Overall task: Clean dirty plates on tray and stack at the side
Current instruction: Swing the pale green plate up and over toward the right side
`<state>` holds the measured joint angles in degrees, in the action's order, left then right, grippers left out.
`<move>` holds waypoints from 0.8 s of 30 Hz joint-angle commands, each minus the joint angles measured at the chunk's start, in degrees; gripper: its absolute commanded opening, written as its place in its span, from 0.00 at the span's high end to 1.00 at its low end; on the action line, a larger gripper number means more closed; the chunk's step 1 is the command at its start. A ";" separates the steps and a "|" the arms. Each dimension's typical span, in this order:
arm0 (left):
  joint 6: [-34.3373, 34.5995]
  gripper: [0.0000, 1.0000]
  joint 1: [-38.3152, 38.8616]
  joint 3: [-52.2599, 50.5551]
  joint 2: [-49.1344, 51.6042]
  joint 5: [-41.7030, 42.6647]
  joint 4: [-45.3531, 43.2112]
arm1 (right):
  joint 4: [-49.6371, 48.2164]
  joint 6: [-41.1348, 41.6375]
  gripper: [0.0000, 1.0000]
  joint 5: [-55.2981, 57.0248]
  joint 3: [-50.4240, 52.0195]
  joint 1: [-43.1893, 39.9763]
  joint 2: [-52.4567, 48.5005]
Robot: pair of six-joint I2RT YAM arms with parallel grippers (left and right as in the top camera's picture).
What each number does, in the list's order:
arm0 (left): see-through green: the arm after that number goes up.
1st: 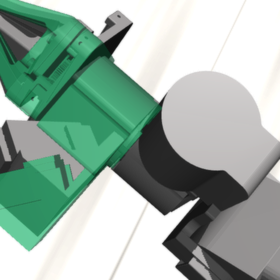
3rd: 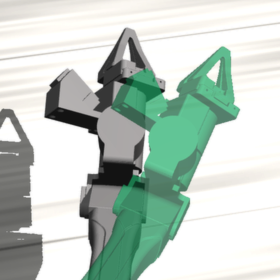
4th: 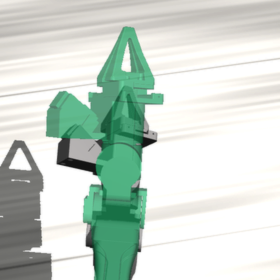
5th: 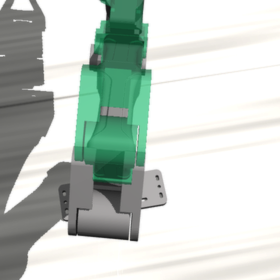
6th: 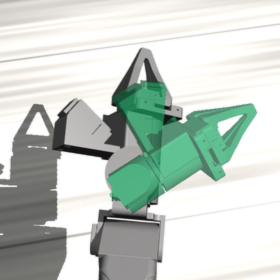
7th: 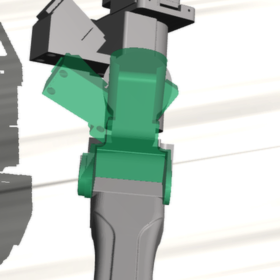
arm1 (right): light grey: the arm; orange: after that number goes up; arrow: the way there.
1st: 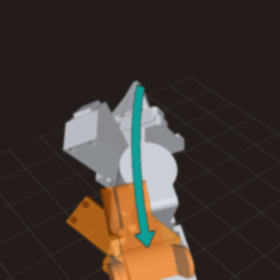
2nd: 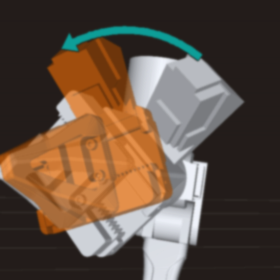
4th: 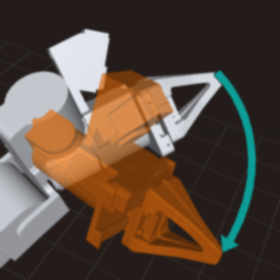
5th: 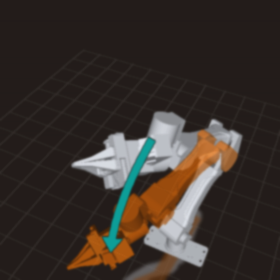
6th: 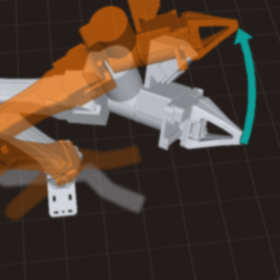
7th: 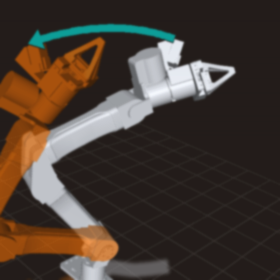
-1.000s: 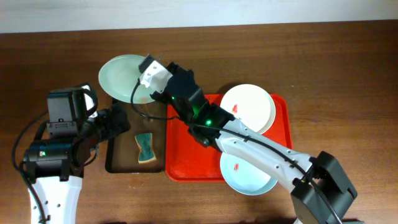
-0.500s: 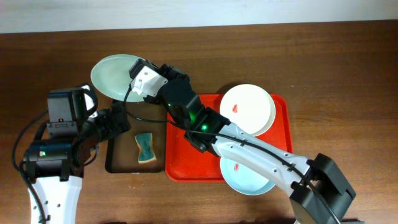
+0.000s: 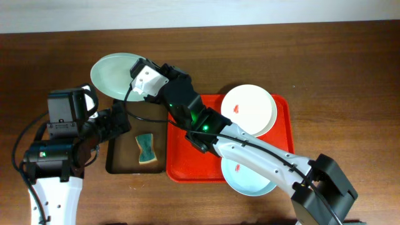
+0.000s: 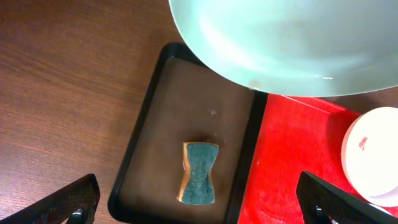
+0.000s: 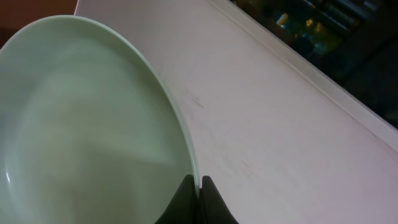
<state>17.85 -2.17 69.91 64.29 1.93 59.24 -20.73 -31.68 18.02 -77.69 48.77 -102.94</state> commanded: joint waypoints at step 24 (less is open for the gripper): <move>0.59 0.01 -0.24 0.52 -0.13 0.22 0.02 | 28.15 50.16 0.96 0.70 -1.03 -1.27 4.46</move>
<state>17.85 -2.17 69.91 64.29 1.93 59.20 5.32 10.55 18.22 -77.95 48.51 -102.89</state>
